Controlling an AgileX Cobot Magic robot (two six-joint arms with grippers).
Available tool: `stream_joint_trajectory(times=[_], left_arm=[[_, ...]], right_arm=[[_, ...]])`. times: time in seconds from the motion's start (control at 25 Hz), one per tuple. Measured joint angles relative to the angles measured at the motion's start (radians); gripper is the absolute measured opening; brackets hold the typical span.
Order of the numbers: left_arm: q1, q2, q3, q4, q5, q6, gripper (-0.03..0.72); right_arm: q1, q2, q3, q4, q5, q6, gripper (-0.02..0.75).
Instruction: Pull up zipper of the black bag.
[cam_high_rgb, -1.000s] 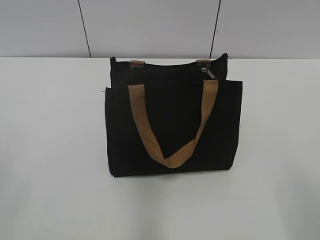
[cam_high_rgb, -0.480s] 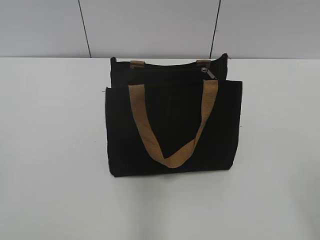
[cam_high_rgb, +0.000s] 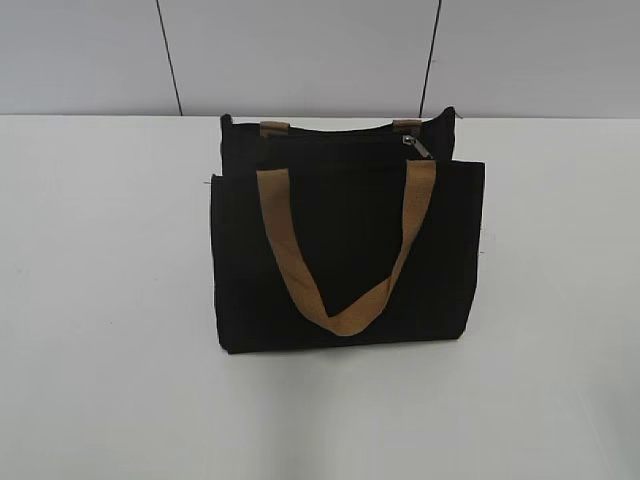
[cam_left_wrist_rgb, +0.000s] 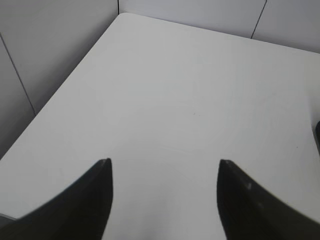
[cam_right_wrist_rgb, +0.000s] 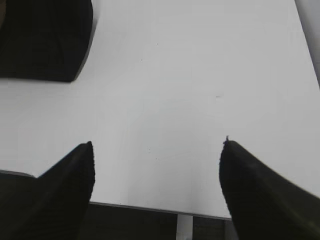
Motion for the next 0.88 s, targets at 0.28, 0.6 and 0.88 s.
stream_joint_trajectory(times=[0.28,0.6,0.88], left_arm=[[0.023,0.000,0.000,0.000,0.000,0.000,0.489],[0.023,0.000,0.000,0.000,0.000,0.000,0.489],[0.030,0.000,0.000,0.000,0.000,0.000,0.489]], right_arm=[[-0.062,-0.026,0.001,0.000,0.000,0.000,0.592],[-0.063,-0.026,0.001,0.000,0.000,0.000,0.592],[-0.063,-0.026,0.001,0.000,0.000,0.000,0.592]])
